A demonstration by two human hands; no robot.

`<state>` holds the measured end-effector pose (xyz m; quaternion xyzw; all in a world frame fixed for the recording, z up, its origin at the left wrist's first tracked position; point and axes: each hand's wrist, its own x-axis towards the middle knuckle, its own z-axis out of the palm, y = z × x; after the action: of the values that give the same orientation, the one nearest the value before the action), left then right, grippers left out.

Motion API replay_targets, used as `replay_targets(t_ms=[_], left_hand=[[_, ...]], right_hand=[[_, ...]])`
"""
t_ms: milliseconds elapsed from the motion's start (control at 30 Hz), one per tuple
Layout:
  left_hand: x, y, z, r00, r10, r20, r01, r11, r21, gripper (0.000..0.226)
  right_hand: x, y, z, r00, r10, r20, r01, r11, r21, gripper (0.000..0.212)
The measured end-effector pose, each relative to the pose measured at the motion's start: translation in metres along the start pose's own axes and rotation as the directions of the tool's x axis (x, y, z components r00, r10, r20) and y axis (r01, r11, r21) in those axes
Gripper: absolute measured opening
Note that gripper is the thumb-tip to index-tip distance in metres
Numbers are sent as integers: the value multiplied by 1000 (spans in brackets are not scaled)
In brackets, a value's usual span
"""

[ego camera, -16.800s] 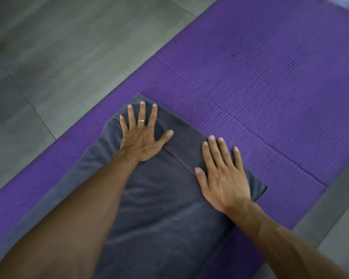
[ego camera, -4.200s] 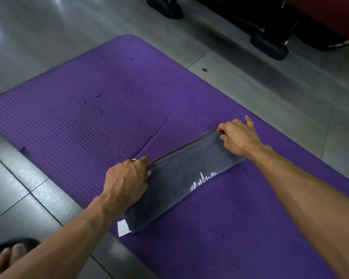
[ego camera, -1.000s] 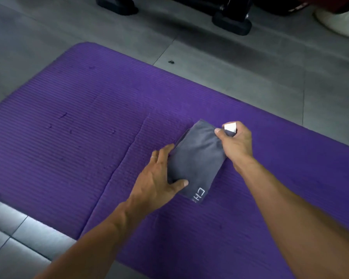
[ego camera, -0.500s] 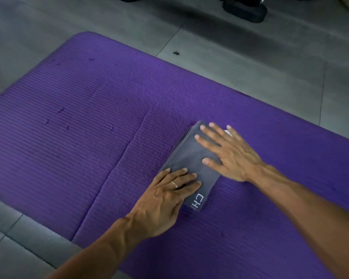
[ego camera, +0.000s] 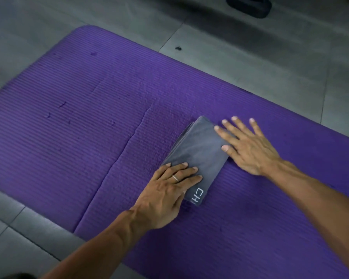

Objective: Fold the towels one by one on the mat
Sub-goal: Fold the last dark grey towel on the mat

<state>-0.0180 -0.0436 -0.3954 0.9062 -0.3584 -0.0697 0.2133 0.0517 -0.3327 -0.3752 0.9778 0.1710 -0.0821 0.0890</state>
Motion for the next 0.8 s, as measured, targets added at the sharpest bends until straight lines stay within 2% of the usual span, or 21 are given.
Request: replay_targets(t_ms=[67, 100, 200, 300, 467, 500, 567, 633, 733, 800], left_hand=[[2, 0, -4, 1000, -18, 19, 19, 999, -46, 47], [3, 0, -5, 999, -17, 27, 18, 998, -53, 51], [2, -1, 0, 998, 53, 30, -55, 994, 93, 74], [6, 4, 4, 999, 43, -8, -41, 978, 205, 91], [19, 10, -8, 992, 51, -116, -27, 980, 199, 71], [23, 12, -14, 992, 24, -125, -9, 992, 124, 66], [32, 15, -35, 994, -95, -61, 80, 975, -205, 55], [41, 11, -66, 985, -136, 107, 173, 817, -550, 40], [43, 2, -107, 962, -67, 265, 251, 598, -761, 29], [38, -5, -122, 944, -30, 330, 301, 493, -816, 36]], right_hand=[[-3, 3, -11, 989, 129, -66, -130, 992, -3, 58], [-8, -4, -17, 983, 146, -109, -145, 989, 12, 56], [-31, -32, -19, 973, 64, -220, -44, 994, 96, 59], [-47, -49, -16, 991, -24, -133, 43, 988, 147, 68], [-51, -53, -24, 993, -36, 110, 17, 986, 167, 90], [-51, -53, -27, 990, -41, 139, 20, 988, 152, 94], [-49, -53, -30, 989, -44, 139, 23, 989, 148, 101], [-47, -54, -36, 998, -10, 58, -4, 974, 226, 100], [-37, -57, -52, 974, 23, -225, 48, 952, 303, 63], [-32, -61, -71, 967, 5, -256, 92, 926, 366, 39]])
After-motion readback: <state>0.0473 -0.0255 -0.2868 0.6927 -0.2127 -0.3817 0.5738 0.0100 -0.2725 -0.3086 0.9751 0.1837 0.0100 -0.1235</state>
